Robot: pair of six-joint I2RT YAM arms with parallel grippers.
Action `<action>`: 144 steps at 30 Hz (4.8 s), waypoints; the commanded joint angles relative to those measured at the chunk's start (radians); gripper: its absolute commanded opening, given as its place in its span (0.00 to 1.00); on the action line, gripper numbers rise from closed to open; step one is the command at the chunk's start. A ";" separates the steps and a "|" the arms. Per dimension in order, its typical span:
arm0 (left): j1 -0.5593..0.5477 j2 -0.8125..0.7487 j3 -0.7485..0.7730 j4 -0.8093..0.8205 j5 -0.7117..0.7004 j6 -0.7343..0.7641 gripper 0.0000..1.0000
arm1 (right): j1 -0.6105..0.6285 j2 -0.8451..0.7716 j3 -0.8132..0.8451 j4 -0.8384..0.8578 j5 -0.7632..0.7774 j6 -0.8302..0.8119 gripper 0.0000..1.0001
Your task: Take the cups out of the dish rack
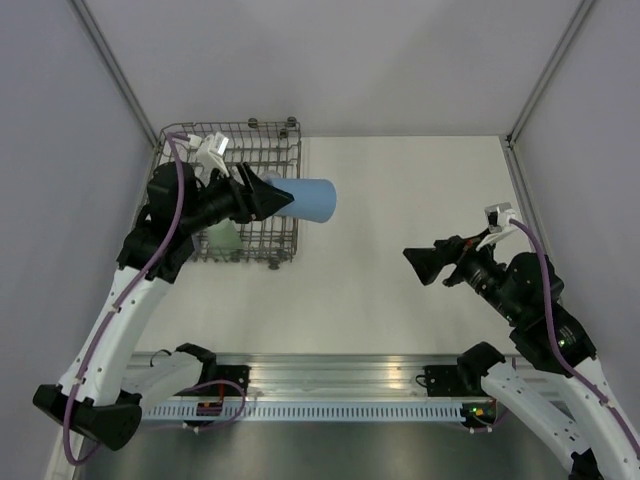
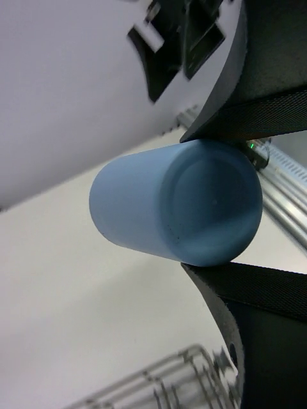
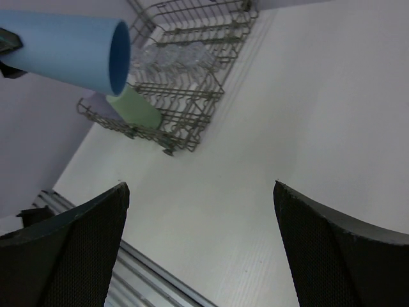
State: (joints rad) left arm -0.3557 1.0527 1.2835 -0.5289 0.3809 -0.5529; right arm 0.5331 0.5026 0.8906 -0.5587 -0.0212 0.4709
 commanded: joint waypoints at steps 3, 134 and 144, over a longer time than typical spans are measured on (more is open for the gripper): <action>-0.002 -0.045 -0.153 0.504 0.367 -0.336 0.02 | 0.001 -0.045 -0.067 0.339 -0.277 0.147 0.98; -0.157 -0.116 -0.115 -0.460 -0.729 0.150 1.00 | -0.097 1.403 1.322 -0.528 0.052 -0.430 0.98; -0.102 0.075 -0.058 -0.453 -0.881 -0.025 1.00 | -0.093 0.756 0.575 0.015 -0.089 -0.241 0.98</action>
State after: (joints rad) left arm -0.4911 1.0981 1.1610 -0.9821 -0.4202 -0.4870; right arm 0.4427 1.3743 1.6238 -0.8051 -0.0093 0.1234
